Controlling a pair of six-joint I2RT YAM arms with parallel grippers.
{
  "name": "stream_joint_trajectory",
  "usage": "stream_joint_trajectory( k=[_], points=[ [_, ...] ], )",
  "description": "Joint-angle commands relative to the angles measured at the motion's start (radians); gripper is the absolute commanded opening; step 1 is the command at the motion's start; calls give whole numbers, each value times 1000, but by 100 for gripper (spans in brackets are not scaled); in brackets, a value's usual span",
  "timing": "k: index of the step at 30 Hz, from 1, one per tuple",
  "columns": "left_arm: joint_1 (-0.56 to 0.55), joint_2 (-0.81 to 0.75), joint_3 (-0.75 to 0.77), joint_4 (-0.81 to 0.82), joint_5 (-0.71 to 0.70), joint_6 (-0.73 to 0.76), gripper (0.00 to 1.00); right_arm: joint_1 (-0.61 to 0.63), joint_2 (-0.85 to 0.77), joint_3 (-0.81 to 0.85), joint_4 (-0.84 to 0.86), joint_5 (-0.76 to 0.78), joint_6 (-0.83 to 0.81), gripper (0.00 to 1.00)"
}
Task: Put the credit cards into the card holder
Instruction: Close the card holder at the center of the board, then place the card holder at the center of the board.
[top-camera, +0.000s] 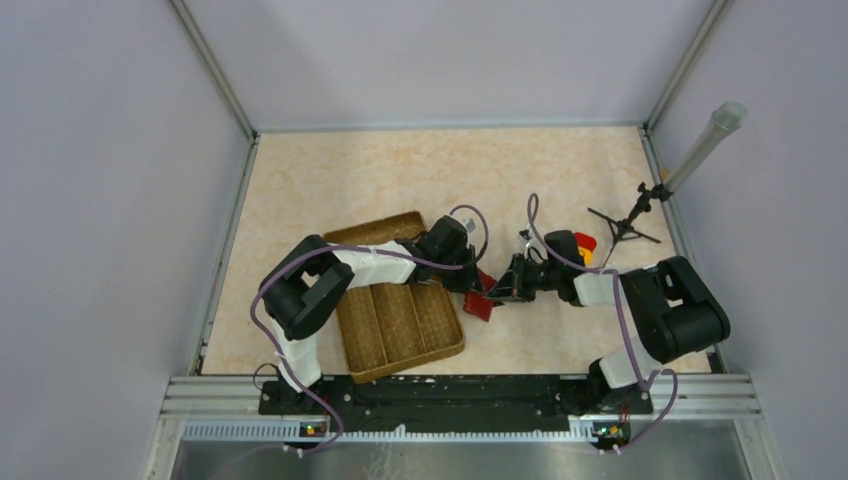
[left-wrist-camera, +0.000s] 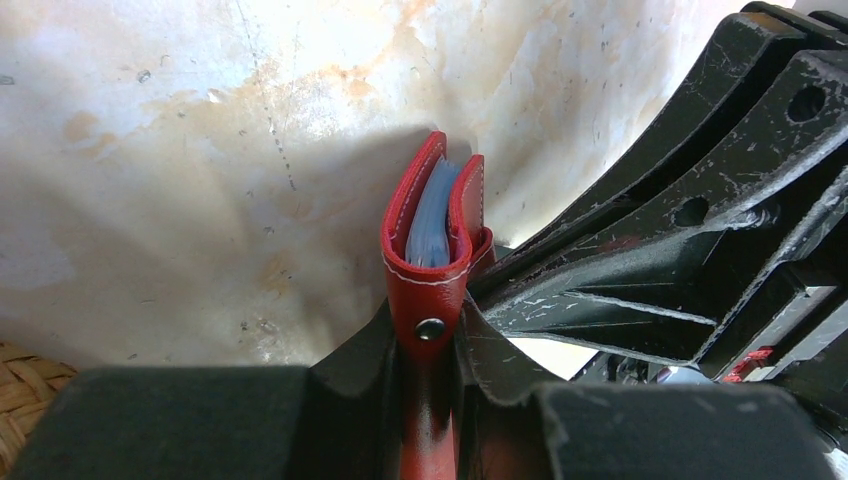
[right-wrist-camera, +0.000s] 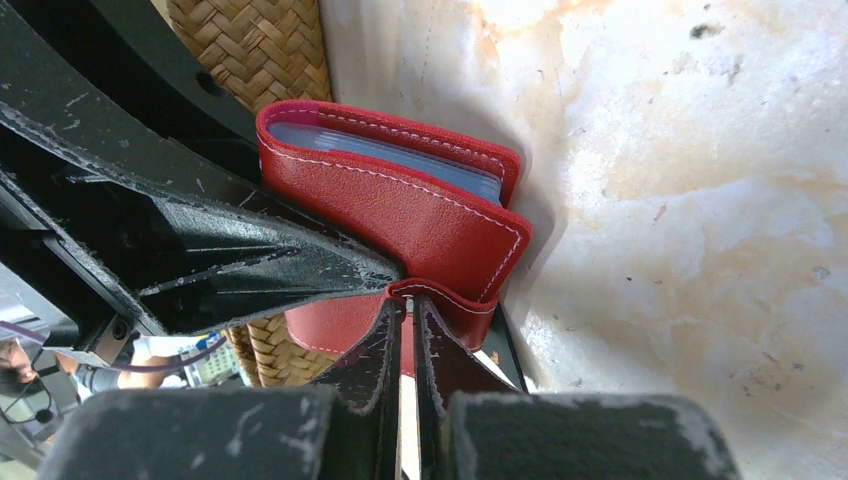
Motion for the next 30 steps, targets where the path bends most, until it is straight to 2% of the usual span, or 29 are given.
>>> stream_joint_trajectory(
  k=[1, 6, 8, 16, 23, 27, 30],
  points=[
    [-36, 26, -19, 113, 68, -14, 0, 144, 146, 7, 8, 491, -48, 0],
    [-35, 9, -8, 91, 57, -2, 0, 144, 37, 17, -36, 475, -63, 0],
    [-34, 2, 9, 66, 44, 14, 10, 144, -34, 42, -97, 446, -86, 0],
    [-11, -35, 160, -70, -11, 125, 47, 130, -341, 164, -413, 470, -163, 38],
    [44, -109, 254, -195, -96, 211, 71, -23, -508, 214, -641, 491, -221, 56],
    [95, -209, 207, -216, -171, 231, 86, -88, -582, 248, -726, 555, -268, 68],
    [137, -341, 127, -221, -277, 244, 95, -90, -640, 285, -767, 656, -285, 71]
  ],
)
